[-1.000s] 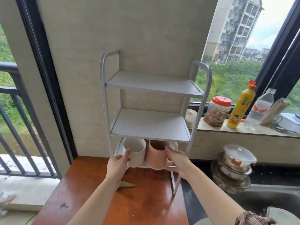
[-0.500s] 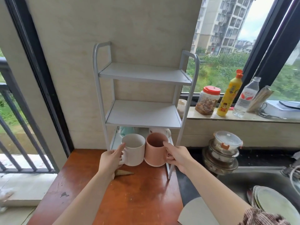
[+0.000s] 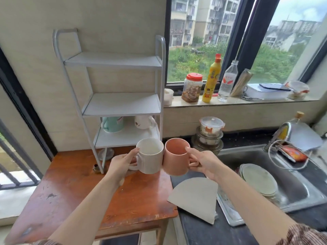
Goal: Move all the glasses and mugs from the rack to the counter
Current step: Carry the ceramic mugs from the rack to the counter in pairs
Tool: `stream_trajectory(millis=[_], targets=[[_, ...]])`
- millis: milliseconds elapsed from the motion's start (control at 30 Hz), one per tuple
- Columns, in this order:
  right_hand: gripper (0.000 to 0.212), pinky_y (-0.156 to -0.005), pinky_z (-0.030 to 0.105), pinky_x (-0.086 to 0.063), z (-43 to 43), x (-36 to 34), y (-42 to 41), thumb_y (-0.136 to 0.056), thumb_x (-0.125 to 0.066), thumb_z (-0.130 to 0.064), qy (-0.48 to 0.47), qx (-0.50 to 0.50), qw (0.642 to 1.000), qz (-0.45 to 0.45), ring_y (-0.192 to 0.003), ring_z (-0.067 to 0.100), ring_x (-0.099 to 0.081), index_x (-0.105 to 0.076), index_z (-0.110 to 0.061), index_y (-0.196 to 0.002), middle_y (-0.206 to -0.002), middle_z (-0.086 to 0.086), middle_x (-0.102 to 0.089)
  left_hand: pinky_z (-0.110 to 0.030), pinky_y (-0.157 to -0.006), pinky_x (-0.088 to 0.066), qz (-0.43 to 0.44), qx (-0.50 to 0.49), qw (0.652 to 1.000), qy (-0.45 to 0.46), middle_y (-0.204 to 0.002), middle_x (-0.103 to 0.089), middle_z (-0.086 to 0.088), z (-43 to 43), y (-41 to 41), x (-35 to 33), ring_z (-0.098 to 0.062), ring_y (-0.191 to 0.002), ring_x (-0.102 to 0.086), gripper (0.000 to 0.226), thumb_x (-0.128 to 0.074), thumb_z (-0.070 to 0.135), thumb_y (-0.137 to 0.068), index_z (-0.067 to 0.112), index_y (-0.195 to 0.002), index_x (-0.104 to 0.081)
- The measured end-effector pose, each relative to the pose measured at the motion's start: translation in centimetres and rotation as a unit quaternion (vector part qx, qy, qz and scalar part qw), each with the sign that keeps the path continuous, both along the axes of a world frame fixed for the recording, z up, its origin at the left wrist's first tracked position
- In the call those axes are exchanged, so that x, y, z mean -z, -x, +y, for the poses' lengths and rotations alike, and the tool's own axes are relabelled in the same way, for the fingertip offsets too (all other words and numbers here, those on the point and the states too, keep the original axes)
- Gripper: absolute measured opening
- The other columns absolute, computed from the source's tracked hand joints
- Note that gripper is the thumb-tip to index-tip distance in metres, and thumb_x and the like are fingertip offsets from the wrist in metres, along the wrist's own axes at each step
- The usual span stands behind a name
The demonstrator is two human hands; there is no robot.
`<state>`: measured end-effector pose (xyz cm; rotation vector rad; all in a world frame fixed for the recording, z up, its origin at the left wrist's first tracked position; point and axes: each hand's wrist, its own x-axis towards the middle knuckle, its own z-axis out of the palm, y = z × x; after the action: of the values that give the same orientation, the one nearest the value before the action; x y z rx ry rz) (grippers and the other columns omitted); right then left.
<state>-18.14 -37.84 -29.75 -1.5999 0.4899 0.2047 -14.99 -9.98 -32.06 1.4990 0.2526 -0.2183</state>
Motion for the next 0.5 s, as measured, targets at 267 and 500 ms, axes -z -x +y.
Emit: stream_trajectory(millis=[267,500], targets=[[0.039,-0.065,0.032,-0.058,-13.3,-0.2,14.8,-0.084,-0.07,-0.034,-0.046,0.082,0.996,-0.012,-0.069,0.018,-0.058,-0.063,0.001,-0.099,-0.079,0.009,-0.062,-0.04,-0.071,-0.056,0.021,0.119,0.992,0.025,-0.091,-0.07,-0.014,-15.1,7.4,0.4,-0.029,-0.075,-0.067,0.045,-0.074,0.038,-0.077,-0.003,-0.095,-0.071],[0.036,-0.082,0.037,-0.054,-26.6,0.4,32.0,-0.079,-0.074,-0.04,-0.031,0.208,0.978,-0.01,-0.045,0.008,-0.051,-0.068,-0.008,-0.093,-0.057,-0.005,-0.056,-0.041,-0.081,-0.051,0.073,0.263,0.96,0.064,-0.071,-0.071,-0.006,-31.4,18.1,1.4,-0.026,-0.069,-0.063,0.015,-0.061,0.024,-0.083,0.011,-0.084,-0.068]])
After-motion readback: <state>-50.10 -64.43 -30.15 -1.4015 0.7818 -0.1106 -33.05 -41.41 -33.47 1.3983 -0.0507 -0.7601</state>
